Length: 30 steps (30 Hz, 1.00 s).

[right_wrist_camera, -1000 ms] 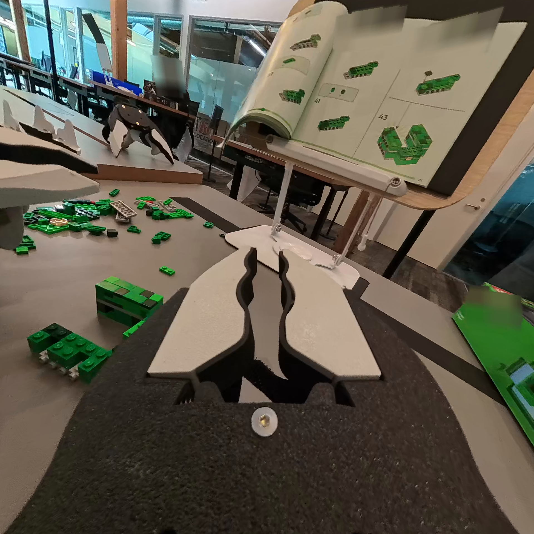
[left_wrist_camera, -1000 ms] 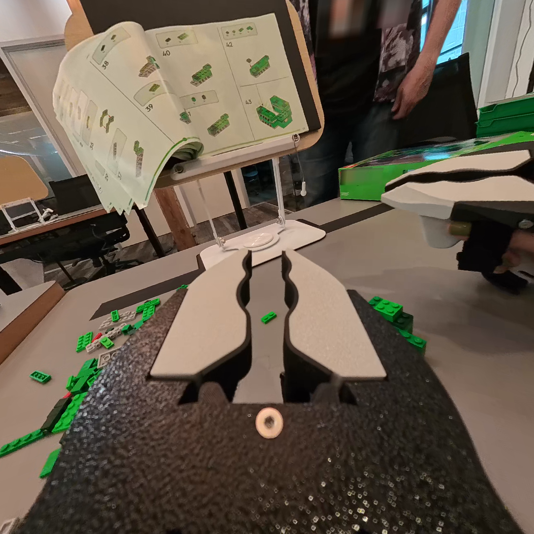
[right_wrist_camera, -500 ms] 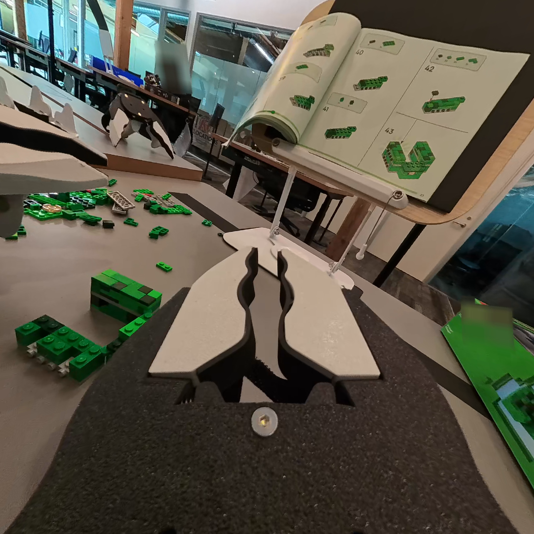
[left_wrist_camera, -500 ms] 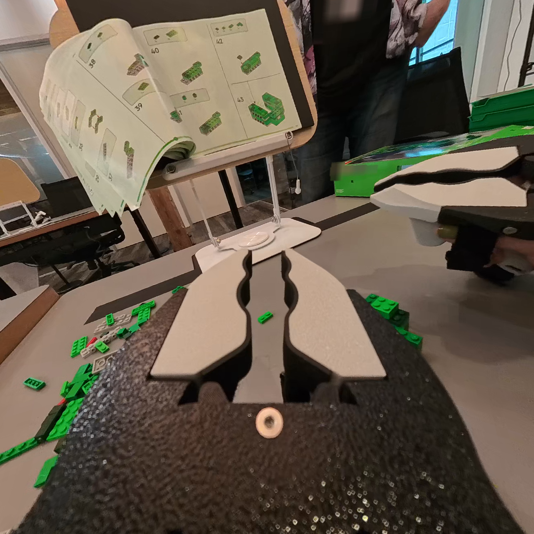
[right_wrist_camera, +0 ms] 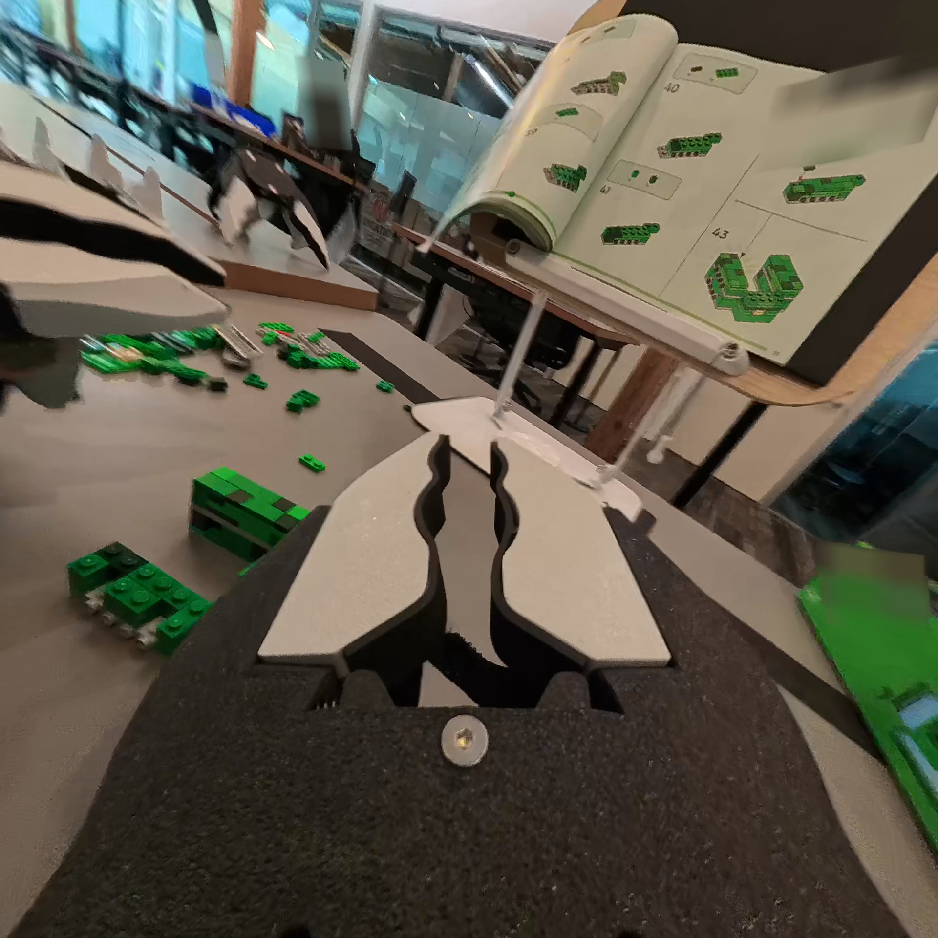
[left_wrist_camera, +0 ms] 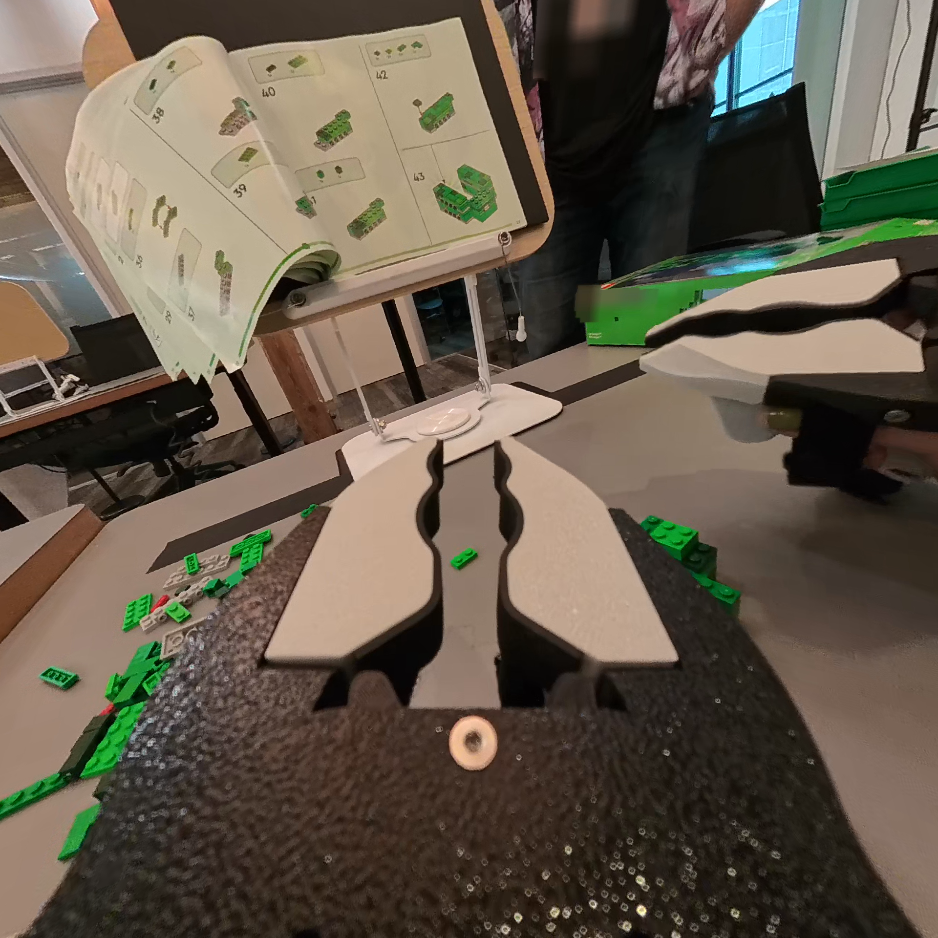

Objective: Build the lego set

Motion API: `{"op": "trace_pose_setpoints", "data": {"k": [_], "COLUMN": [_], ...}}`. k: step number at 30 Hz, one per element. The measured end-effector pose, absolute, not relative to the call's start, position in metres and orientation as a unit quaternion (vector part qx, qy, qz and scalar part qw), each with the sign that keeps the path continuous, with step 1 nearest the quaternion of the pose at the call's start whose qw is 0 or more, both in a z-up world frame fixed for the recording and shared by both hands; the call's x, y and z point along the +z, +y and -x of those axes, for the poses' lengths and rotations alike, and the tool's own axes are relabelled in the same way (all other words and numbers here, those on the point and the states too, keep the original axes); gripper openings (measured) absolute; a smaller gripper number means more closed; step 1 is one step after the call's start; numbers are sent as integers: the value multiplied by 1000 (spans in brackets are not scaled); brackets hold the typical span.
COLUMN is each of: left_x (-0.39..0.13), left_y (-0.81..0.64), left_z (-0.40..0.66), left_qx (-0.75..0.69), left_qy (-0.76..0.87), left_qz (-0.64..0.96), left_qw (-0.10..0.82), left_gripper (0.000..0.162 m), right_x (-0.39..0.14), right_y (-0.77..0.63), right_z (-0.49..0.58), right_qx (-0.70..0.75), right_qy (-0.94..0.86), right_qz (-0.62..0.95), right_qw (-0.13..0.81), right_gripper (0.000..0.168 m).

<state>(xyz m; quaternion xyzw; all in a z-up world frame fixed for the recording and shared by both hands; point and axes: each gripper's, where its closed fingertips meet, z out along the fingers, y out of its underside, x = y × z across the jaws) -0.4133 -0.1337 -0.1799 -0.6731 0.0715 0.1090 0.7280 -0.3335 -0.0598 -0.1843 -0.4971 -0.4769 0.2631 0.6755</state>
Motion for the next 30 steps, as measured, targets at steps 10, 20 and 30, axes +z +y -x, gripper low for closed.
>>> {"op": "trace_pose_setpoints", "data": {"k": [10, 20, 30], "left_x": [-164, -150, -151], "left_y": [-140, -145, -146], "left_z": [414, 417, 441], "left_qx": [108, 207, 237], "left_qy": [58, 74, 18], "left_qz": [626, 579, 587], "left_qw": [770, 786, 773], "left_gripper": [63, 87, 128], "right_x": [-172, -183, -186], "right_y": [-49, -31, -27], "right_z": [328, 325, 327], "right_qx": [347, 216, 173], "right_qy": [-399, -433, -442], "right_qz": [517, 521, 518], "right_qw": [673, 703, 711], "right_gripper": [51, 59, 108]}}
